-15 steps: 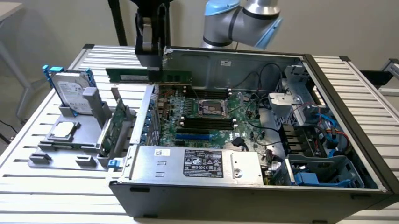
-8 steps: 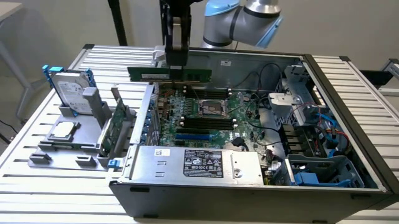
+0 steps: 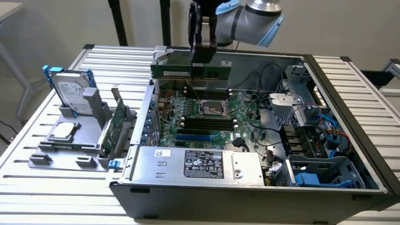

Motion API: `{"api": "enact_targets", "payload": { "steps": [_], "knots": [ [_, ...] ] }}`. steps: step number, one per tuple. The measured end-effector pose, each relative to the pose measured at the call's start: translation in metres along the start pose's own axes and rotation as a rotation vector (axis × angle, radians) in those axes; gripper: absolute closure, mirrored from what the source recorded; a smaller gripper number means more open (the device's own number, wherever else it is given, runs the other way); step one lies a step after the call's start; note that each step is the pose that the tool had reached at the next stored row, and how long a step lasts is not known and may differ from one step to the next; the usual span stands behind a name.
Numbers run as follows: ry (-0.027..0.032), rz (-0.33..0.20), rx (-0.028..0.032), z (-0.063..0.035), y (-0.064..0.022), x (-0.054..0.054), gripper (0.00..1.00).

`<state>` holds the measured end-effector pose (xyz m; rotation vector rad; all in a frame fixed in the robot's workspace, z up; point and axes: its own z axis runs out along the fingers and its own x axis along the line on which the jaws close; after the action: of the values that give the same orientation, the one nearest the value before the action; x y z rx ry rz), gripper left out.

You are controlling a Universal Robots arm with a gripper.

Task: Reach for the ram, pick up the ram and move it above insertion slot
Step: 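Pick up the ram and move it above insertion slot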

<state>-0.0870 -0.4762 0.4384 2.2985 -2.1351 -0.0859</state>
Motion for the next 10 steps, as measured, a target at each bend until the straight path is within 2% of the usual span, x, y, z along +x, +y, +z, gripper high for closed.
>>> {"api": "enact_targets", "payload": {
  "steps": [6, 10],
  "knots": [
    [-0.0001, 0.002, 0.0, 0.0082, -0.0219, -0.006, 0.86],
    [-0.0003, 0.007, 0.0002, 0.0144, -0.0336, -0.006, 0.86]
  ]
}}
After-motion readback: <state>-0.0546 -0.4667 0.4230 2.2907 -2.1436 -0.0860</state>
